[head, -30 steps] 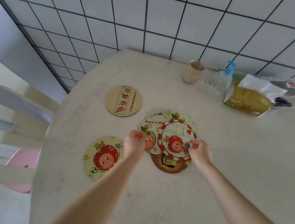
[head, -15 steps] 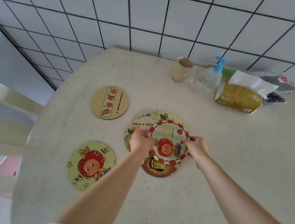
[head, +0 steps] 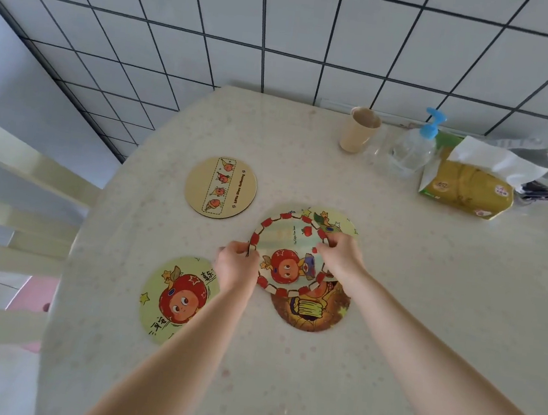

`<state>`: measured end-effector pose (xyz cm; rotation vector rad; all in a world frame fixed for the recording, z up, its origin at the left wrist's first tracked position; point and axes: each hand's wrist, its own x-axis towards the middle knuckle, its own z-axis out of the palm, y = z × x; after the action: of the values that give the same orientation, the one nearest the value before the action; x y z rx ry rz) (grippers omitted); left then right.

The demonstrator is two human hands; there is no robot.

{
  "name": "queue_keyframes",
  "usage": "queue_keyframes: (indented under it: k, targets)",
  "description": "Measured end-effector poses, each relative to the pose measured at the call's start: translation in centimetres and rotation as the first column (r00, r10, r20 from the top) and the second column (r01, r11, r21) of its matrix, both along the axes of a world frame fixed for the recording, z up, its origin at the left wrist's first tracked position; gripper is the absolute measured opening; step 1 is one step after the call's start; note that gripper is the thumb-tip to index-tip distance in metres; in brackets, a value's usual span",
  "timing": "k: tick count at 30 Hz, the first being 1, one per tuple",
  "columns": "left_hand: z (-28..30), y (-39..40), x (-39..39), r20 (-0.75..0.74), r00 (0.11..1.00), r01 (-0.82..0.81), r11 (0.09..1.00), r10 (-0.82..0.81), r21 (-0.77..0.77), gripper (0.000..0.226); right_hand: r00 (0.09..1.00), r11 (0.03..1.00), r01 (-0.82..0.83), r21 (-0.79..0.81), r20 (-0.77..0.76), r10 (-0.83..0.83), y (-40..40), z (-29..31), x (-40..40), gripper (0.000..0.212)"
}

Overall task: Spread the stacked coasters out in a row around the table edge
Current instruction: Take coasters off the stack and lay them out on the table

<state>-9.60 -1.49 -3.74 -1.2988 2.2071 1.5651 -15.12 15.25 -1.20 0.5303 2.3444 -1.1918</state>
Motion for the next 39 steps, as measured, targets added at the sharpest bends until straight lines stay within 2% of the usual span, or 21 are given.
queue_keyframes:
  k: [8,10,12,14,19,25,31,39]
  targets:
    - [-0.3,0.0,-0.1,0.001,0.991,-0.132,0.985,0.133,0.109,0.013,0.996,0.998,0.063,0.01,0.059,-0.063,-0.6,-0.2,-0.8,0.033]
    - [-0.2,-0.1,0.1,0.016,0.981,-0.195,0.965,0.195,0.174,0.015,0.996,0.997,0.07,0.015,0.051,-0.071,-0.5,-0.1,-0.9,0.038]
    - [0.0,-0.1,0.3,0.03,0.967,-0.25,0.92,0.253,0.301,0.017,0.997,0.998,0.065,0.023,0.033,-0.066,-0.4,0.1,-1.0,0.041]
    - [0.2,-0.1,0.4,0.03,0.96,-0.269,0.889,0.278,0.37,0.015,0.998,0.999,0.05,0.007,0.031,-0.05,-0.4,0.3,-0.9,0.037]
    - [1.1,-0.4,2.3,-0.027,0.959,-0.254,0.896,0.283,0.365,0.006,0.999,1.0,-0.011,0.007,-0.038,0.011,-0.1,1.9,0.6,0.024]
    - [2.8,-0.7,8.6,-0.049,0.962,-0.23,0.89,0.27,0.394,0.008,0.997,1.0,-0.025,-0.01,-0.079,0.024,-0.2,3.4,6.1,0.028]
    - [2.5,-1.4,18.1,0.037,0.953,-0.283,0.842,0.3,0.46,0.008,0.998,0.996,-0.057,-0.066,-0.044,0.055,-0.8,3.1,14.6,0.014]
    - [0.1,-1.6,28.5,0.117,0.935,-0.35,0.823,0.334,0.448,0.006,0.999,0.996,-0.013,-0.093,0.047,0.017,-2.6,1.2,24.1,0.02]
